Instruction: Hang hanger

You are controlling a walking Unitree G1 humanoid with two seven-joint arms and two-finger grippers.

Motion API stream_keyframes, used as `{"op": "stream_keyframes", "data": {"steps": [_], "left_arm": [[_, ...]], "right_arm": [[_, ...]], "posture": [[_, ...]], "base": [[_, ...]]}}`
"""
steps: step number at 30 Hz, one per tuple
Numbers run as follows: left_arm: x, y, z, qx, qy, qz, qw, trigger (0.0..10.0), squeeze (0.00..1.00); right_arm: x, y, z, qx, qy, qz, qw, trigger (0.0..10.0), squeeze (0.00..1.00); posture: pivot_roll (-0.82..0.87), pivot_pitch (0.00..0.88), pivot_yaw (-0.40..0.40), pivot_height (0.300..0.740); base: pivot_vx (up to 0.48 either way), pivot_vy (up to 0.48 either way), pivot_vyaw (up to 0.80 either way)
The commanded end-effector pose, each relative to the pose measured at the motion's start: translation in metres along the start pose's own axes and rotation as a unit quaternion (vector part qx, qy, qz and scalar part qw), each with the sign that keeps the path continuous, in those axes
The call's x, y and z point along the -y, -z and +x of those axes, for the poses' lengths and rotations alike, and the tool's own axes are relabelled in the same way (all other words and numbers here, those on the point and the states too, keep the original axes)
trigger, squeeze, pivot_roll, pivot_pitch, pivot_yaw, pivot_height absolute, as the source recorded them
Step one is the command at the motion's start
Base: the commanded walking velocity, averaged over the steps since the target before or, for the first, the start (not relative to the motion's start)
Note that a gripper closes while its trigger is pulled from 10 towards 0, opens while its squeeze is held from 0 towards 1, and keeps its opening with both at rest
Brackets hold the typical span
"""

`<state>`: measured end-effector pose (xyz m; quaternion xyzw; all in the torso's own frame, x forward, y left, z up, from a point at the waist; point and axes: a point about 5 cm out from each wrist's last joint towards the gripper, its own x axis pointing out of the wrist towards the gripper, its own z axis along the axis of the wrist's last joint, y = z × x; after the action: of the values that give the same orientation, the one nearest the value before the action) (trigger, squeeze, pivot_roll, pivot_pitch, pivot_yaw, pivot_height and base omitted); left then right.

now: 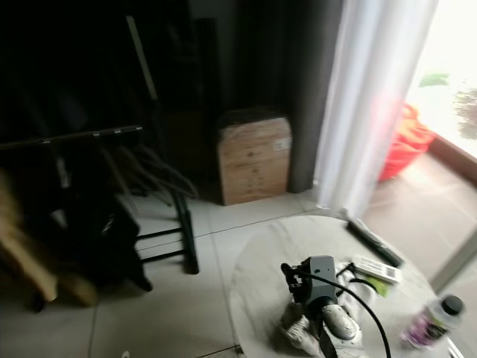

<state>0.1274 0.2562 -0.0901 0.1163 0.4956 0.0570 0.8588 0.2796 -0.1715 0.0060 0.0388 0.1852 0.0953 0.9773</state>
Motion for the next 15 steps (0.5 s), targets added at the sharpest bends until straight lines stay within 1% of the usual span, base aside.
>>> {"op": "stream_keyframes", "data": {"steps": [1,8,11,14,15], "left_arm": [[-0.003,0.002,-0.001,0.003,-0.009,-0.008,1.000,10.0,0.00],[-0.004,0.000,-0.001,0.014,-0.017,-0.008,1.000,10.0,0.00],[-0.007,-0.003,-0.001,0.021,-0.029,-0.023,0.999,10.0,0.00],[-0.005,-0.003,-0.001,0.025,-0.030,-0.048,0.998,10.0,0.00],[-0.005,-0.003,-0.001,0.025,-0.031,-0.049,0.998,10.0,0.00]], "right_arm": [[0.003,0.002,-0.001,-0.002,0.004,-0.003,1.000,10.0,0.00],[0.005,0.009,-0.003,-0.016,0.008,0.007,1.000,10.0,0.00],[0.006,0.014,-0.004,-0.025,0.013,0.030,0.999,10.0,0.00],[0.007,0.018,-0.004,-0.033,0.018,0.036,0.999,10.0,0.00],[0.007,0.020,-0.005,-0.037,0.020,0.036,0.998,10.0,0.00]], "posture": [[0.00,0.000,0.034,0.740],[0.00,0.000,0.031,0.740],[0.01,0.000,0.029,0.740],[0.01,0.000,0.028,0.740],[0.01,0.000,0.027,0.740]], "base": [[0.000,0.000,0.80],[0.000,0.000,0.80],[0.000,0.000,0.00],[0.000,0.000,0.00],[0.000,0.000,0.00]]}}
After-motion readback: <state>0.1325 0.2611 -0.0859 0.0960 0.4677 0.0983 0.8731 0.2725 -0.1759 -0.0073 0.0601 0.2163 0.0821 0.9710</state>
